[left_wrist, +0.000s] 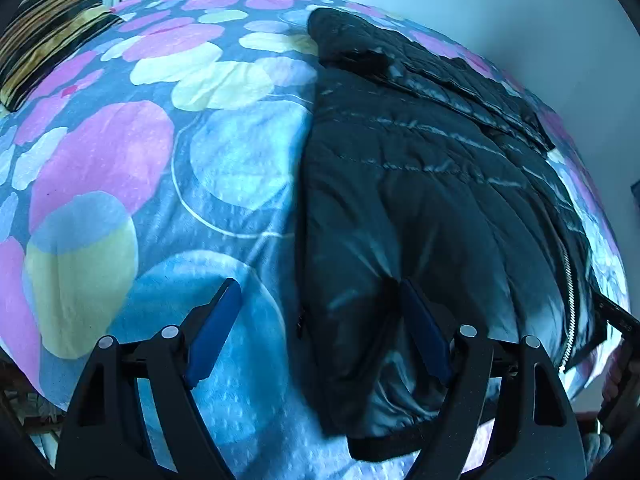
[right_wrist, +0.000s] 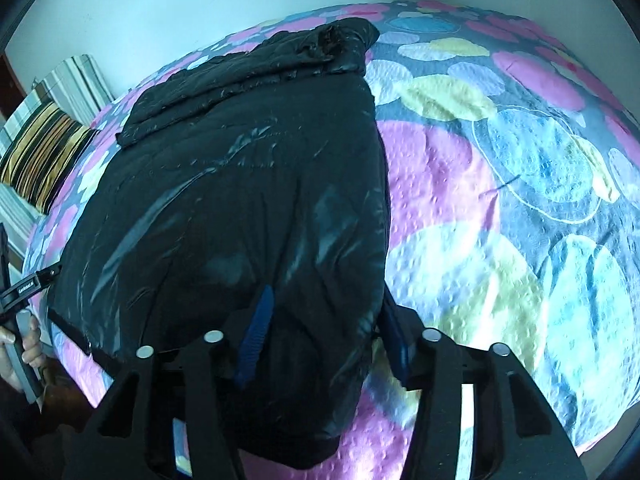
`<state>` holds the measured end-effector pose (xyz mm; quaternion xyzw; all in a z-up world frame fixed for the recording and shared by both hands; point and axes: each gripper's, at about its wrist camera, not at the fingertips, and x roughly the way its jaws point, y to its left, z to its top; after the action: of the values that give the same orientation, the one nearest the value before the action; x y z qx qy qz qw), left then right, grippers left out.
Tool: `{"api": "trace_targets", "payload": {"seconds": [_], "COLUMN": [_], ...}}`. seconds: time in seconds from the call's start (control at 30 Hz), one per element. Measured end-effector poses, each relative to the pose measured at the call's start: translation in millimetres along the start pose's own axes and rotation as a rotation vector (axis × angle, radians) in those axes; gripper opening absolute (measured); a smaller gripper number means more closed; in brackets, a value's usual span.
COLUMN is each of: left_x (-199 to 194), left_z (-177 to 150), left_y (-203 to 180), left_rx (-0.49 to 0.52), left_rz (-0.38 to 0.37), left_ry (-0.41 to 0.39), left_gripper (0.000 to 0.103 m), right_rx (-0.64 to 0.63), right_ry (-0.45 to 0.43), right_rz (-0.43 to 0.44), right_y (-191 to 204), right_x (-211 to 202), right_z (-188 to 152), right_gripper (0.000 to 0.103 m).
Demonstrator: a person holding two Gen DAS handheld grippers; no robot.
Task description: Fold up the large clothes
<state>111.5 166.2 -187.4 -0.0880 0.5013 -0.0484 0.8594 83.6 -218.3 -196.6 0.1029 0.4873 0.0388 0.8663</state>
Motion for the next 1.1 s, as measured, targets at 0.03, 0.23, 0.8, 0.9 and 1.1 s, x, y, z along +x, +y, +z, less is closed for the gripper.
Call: {"api": "trace_targets", "payload": {"seconds": [0.03,0.23,0.8,0.9,1.1], "left_x": [-1,-2,-75,-89,-108], "left_z": [-1,-6,2,25,93], "left_y": [-1,-6,-21,-25,-46], "left_rx": [0.008,0.021,0.048,0.037,0.053], "left_rz": [-0.006,-0.042,-0.104,-0.113,-0.119], "left_ry": [0.003,0.011,-0.154,-0.199,-0.304], "left_gripper": [0.081,0.066,0.01,0.01,0.01], "right_rx": [-0.009,-0.015,0.007,0.013,0.019], "right_ry": [0.003,0.001,-0.108,-0.165,-0.262], "right_rz": [0.004,0.033,0.129,0.175,0.247], "right_y": [0,1,5,10,21], "right_x": [-1,-3,-50,-66,-85], "right_z": [-2,-11,-11,11,74], "right_gripper": [0.049,0.032,0.008,0.008,0.008]}}
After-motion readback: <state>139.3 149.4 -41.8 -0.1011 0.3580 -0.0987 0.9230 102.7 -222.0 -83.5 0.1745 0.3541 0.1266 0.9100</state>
